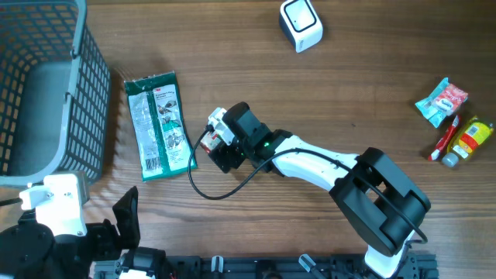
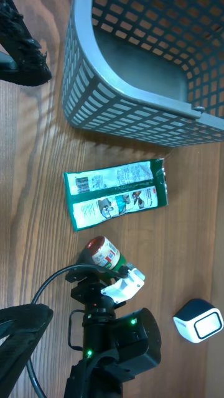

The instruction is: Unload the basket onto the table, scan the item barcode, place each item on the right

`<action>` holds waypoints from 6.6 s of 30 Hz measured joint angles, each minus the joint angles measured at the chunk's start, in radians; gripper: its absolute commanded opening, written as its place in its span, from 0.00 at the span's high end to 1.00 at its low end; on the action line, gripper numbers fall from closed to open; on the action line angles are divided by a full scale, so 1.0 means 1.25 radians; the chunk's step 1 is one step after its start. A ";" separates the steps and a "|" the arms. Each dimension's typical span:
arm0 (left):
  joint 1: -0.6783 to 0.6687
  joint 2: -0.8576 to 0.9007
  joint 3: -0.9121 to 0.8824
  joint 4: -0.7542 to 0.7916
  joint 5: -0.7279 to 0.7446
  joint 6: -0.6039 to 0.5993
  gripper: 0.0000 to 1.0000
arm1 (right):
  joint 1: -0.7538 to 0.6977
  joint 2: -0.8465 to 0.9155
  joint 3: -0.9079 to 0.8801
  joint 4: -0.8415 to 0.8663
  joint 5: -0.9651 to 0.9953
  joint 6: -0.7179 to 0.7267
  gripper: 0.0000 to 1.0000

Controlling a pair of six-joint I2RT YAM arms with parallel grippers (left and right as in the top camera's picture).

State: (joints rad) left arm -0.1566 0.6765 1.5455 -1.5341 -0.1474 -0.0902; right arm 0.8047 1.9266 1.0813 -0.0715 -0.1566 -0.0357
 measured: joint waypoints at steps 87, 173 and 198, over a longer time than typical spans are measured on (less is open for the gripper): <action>0.000 0.000 0.000 -0.001 0.000 0.000 0.00 | -0.475 -0.030 0.754 -0.888 -0.086 -0.134 0.96; 0.000 0.000 0.000 0.000 0.000 0.000 0.00 | -0.533 0.458 1.073 -0.624 -0.055 -0.275 0.96; 0.000 0.000 0.000 0.000 0.000 0.000 0.00 | -0.558 0.459 1.138 -0.751 -0.115 -0.266 0.96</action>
State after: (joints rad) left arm -0.1566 0.6765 1.5455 -1.5341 -0.1474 -0.0902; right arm 0.1066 2.5008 2.5034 -1.0107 -0.3000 -0.3679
